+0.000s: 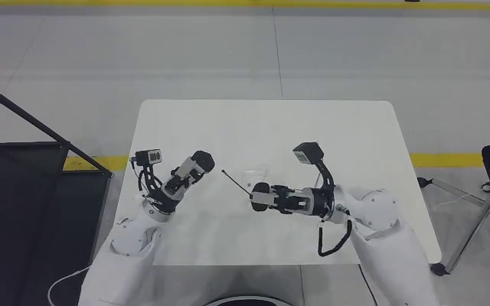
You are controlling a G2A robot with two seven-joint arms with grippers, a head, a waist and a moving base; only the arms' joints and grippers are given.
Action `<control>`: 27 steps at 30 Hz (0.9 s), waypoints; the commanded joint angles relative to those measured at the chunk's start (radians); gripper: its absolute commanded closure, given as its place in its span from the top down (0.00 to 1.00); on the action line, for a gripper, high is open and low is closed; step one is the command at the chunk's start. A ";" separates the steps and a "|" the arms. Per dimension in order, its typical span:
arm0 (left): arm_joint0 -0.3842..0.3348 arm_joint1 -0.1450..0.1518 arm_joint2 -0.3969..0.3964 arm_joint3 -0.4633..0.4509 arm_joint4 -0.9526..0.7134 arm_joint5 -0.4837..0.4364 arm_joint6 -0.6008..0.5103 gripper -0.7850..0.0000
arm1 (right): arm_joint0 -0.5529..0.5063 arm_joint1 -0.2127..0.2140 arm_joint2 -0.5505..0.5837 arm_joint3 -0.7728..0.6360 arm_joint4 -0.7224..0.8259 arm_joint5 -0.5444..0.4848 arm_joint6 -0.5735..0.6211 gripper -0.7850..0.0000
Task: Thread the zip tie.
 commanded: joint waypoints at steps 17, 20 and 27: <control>-0.021 0.015 0.010 -0.006 -0.432 0.186 -0.380 0.88 | 0.084 0.001 -0.050 0.085 0.198 0.067 0.229 0.00; -0.025 0.016 0.020 -0.003 -0.493 0.214 -0.455 0.80 | 0.118 -0.001 -0.069 0.123 0.232 0.085 0.277 0.00; -0.033 0.017 0.037 0.008 -0.528 0.250 -0.539 0.53 | 0.162 -0.008 -0.104 0.176 0.247 0.082 0.266 0.00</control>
